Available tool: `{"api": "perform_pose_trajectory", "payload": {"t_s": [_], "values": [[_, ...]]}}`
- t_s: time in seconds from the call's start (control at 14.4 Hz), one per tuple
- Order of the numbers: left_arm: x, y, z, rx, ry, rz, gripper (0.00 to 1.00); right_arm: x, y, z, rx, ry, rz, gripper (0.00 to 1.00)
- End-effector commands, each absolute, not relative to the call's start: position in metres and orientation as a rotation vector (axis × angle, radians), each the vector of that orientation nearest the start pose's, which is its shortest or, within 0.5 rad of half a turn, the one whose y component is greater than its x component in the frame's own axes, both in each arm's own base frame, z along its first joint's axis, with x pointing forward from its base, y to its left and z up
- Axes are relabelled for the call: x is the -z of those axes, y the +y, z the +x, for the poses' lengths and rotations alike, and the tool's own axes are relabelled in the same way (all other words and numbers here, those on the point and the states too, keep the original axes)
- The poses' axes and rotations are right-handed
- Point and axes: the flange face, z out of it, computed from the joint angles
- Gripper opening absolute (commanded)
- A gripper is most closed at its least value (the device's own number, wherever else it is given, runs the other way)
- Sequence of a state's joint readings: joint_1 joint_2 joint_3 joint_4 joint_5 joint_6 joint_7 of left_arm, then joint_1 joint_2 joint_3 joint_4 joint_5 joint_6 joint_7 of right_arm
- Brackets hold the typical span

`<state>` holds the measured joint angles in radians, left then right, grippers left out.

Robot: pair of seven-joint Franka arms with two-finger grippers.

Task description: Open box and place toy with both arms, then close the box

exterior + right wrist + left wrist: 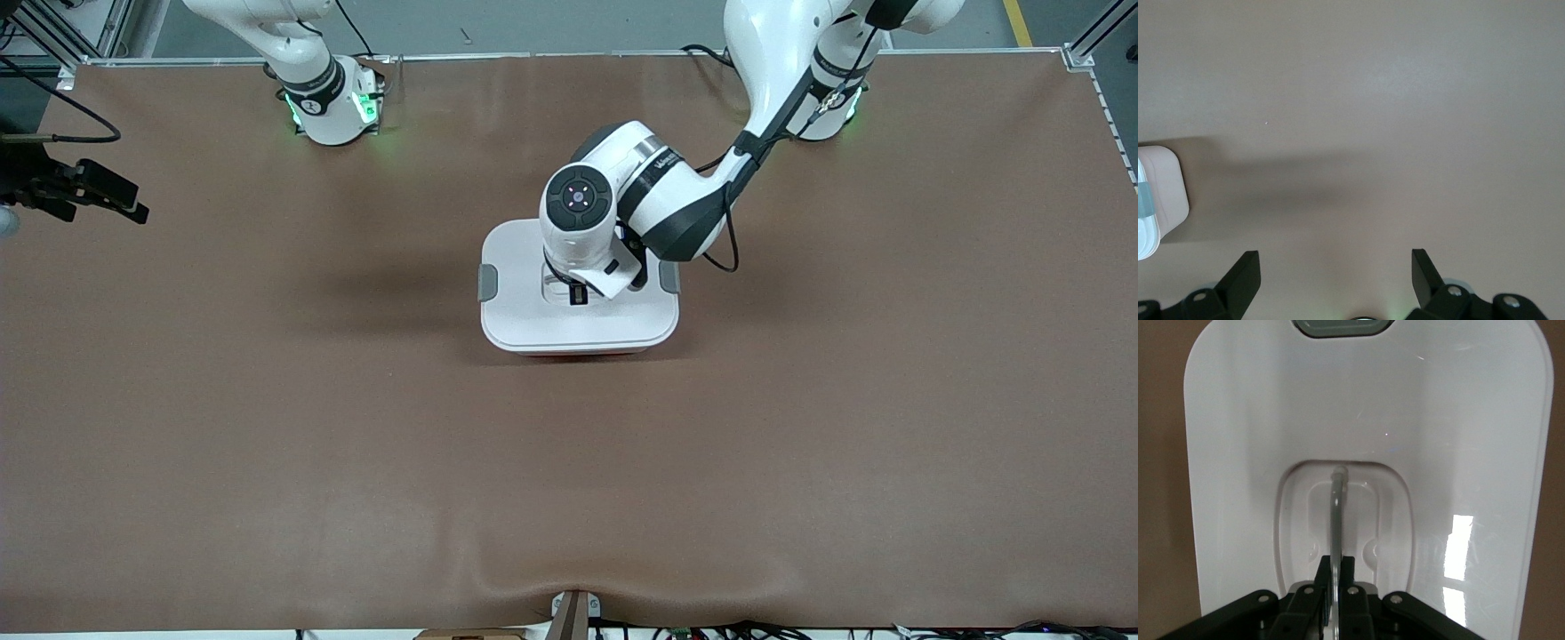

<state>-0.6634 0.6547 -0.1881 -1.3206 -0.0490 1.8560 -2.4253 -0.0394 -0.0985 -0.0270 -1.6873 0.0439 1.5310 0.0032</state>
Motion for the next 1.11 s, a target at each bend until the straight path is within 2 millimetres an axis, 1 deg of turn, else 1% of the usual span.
{"api": "perform_pose_trajectory", "payload": {"t_s": [0.0,0.07,0.14,0.28,0.35,0.42,0.62,0.69,0.76,0.83,1.04], "values": [[-0.343,-0.531,0.489,0.266,2.371,2.219,0.0,-0.623,-0.031,0.517,-0.096,0.089,-3.105,1.0],[-0.343,-0.53,0.49,0.267,2.363,2.226,0.01,-0.623,-0.031,0.517,-0.094,0.089,-3.105,1.0],[-0.345,-0.528,0.492,0.269,2.364,2.219,0.26,-0.623,-0.031,0.517,-0.094,0.089,-3.105,1.0],[-0.358,-0.527,0.495,0.266,2.348,2.207,0.65,-0.623,-0.032,0.517,-0.094,0.092,-3.105,1.0],[-0.368,-0.525,0.495,0.261,2.339,2.199,0.91,-0.622,-0.032,0.517,-0.096,0.092,-3.105,1.0],[-0.374,-0.524,0.495,0.257,2.334,2.2,1.0,-0.623,-0.032,0.517,-0.094,0.092,-3.105,1.0],[-0.399,-0.509,0.506,0.248,2.3,2.19,1.0,-0.623,-0.032,0.517,-0.094,0.094,-3.105,1.0],[-0.405,-0.506,0.507,0.242,2.288,2.2,1.0,-0.623,-0.032,0.517,-0.094,0.094,-3.105,1.0],[-0.408,-0.499,0.512,0.237,2.279,2.213,1.0,-0.623,-0.032,0.517,-0.094,0.096,-3.105,1.0],[-0.421,-0.487,0.521,0.227,2.25,2.218,1.0,-0.623,-0.032,0.517,-0.094,0.094,-3.105,1.0],[-0.433,-0.458,0.544,0.218,2.166,2.268,1.0,-0.623,-0.032,0.517,-0.091,0.096,-3.105,1.0]]}}
